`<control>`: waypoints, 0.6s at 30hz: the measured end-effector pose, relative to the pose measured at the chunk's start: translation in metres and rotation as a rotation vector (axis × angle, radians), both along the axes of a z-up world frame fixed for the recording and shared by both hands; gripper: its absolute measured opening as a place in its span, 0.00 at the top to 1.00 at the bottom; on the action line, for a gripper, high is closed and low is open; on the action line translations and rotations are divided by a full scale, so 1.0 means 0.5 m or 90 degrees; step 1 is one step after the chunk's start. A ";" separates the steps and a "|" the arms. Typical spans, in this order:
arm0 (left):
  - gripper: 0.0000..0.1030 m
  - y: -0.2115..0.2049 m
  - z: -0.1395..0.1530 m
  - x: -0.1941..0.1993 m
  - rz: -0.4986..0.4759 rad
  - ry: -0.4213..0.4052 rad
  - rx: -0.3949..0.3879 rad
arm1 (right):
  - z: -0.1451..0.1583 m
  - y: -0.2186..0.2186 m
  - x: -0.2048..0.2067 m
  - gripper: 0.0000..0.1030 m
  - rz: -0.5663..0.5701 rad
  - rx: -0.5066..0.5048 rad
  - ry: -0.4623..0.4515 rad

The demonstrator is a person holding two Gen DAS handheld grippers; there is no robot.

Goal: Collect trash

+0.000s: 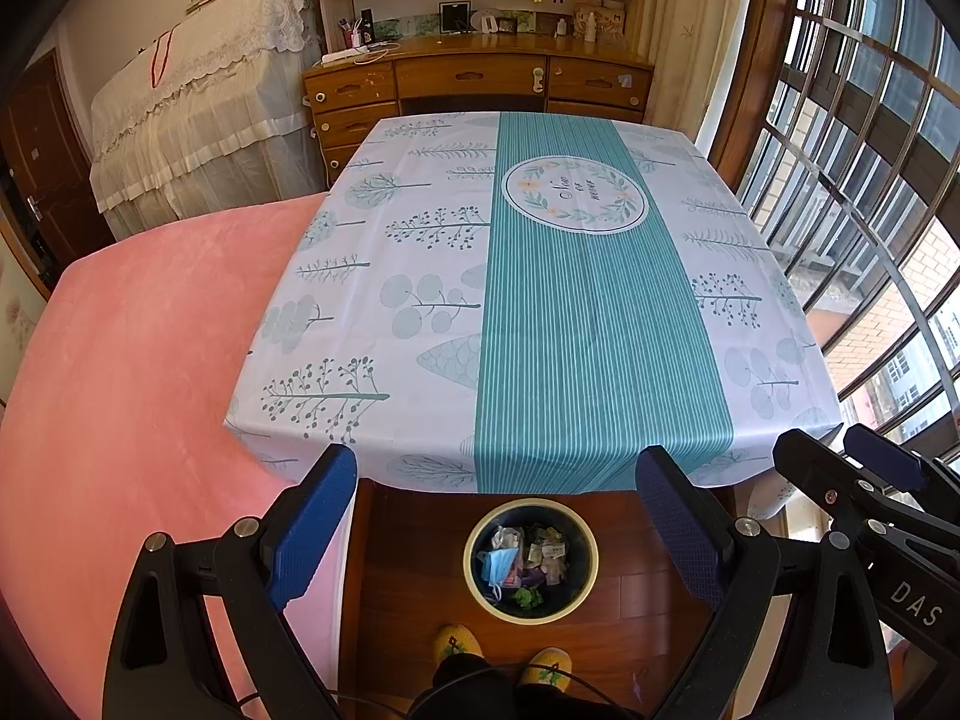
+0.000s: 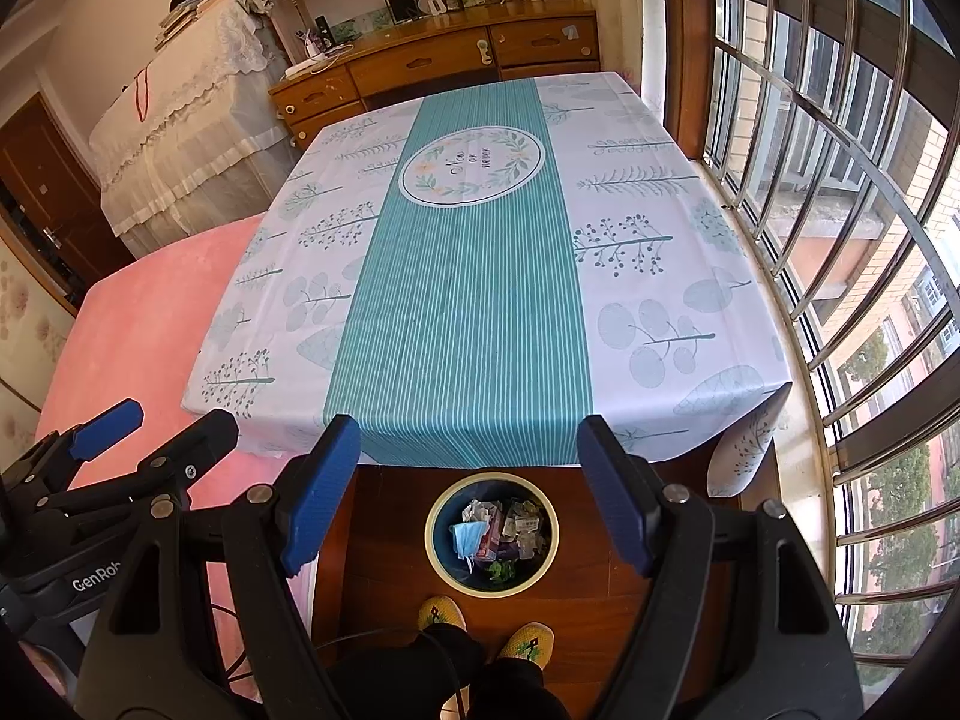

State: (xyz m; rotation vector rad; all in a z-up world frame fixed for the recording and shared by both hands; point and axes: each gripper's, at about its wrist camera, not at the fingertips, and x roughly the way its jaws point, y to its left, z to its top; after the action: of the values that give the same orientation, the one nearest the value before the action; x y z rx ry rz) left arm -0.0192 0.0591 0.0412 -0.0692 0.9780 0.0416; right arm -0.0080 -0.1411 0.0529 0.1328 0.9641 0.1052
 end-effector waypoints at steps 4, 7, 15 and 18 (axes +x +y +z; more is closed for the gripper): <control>0.07 0.000 0.001 0.000 0.000 0.000 0.001 | 0.000 0.000 0.000 0.30 0.000 0.000 0.000; 0.07 0.000 0.000 0.000 0.000 0.000 0.000 | 0.000 0.000 0.001 0.30 0.000 0.000 0.000; 0.07 0.005 -0.007 -0.010 0.000 0.002 0.005 | 0.000 0.001 0.001 0.30 0.001 0.000 0.000; 0.07 0.006 -0.008 -0.014 0.001 0.002 0.006 | 0.001 0.002 0.001 0.30 0.000 -0.001 0.000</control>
State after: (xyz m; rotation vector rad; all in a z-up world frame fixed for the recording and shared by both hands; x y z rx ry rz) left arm -0.0259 0.0621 0.0371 -0.0615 0.9810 0.0467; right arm -0.0077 -0.1402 0.0532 0.1315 0.9639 0.1052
